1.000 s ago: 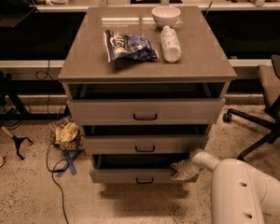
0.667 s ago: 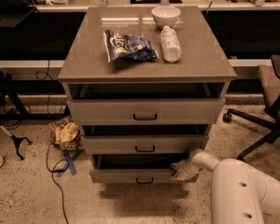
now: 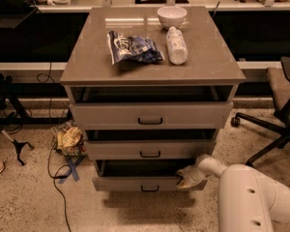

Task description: Open bottom drawer

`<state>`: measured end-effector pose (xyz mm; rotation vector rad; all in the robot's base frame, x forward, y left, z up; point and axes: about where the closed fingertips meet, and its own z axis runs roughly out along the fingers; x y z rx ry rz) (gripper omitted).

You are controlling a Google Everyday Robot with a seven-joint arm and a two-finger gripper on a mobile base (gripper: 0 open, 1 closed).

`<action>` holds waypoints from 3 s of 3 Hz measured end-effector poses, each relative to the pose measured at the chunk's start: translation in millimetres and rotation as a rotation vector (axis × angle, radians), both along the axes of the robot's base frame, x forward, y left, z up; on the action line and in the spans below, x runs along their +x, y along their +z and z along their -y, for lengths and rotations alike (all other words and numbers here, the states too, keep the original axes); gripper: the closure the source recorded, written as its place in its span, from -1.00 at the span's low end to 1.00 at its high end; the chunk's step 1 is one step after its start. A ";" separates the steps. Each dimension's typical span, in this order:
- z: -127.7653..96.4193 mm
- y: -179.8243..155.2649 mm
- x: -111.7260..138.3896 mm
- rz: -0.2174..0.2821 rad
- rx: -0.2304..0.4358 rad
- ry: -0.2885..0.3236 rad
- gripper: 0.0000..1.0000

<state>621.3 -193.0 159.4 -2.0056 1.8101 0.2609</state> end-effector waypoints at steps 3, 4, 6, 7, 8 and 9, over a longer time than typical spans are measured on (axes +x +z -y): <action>4.2 5.8 -22.1 -0.039 -0.080 -0.060 -1.00; 9.8 3.2 -28.8 -0.069 -0.080 -0.101 -1.00; 19.8 -2.5 -50.9 -0.140 -0.107 -0.150 -0.69; 21.8 -0.5 -62.7 -0.157 -0.120 -0.161 -0.23; 21.0 10.0 -72.2 -0.143 -0.123 -0.161 0.24; 22.5 16.9 -83.3 -0.134 -0.115 -0.170 0.70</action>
Offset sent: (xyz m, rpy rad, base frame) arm -0.0215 -0.0061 0.0120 -0.1063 0.0351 -0.0602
